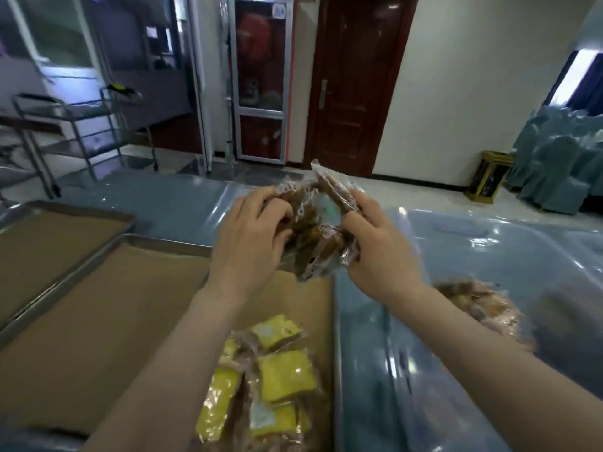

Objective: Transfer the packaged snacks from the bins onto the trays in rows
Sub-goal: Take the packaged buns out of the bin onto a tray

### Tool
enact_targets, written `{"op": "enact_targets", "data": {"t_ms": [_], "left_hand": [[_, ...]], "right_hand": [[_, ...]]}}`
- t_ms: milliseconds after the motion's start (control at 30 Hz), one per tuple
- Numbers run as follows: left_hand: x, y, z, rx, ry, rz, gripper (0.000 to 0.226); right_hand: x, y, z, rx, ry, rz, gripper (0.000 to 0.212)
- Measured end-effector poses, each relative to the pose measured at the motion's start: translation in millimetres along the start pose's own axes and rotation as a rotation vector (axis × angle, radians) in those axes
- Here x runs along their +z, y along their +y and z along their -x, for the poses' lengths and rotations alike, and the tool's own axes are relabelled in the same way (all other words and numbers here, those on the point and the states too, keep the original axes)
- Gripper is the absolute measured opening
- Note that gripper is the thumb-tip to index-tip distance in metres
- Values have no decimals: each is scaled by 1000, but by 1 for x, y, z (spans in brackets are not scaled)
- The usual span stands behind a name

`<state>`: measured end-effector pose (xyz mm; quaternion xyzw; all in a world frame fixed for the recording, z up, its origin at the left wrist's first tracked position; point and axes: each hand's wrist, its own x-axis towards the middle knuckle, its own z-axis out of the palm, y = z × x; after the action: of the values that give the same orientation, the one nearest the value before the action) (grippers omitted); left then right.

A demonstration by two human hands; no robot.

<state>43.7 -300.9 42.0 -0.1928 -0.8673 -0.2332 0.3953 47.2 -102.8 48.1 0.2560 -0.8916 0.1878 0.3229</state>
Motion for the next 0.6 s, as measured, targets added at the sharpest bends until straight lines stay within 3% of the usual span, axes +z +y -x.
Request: {"op": "enact_targets", "data": {"t_ms": [133,267,467,600], "left_hand": [[-54,-103,56,-168,-2,-77,26],[-96,-184,114,-345,-70,-125,28],[-119,-263,181,-509,-208,-190,28],[-116,-294,206,-530,-256,-239,29]], "right_hand": [[97,-84,-24,-21,-121,-98,19],[180,-157,-33,18,-310,-145,42],[279,-224,-27,52,-625,-216,43],[324,-244,-22,56,-682,-203,43]]}}
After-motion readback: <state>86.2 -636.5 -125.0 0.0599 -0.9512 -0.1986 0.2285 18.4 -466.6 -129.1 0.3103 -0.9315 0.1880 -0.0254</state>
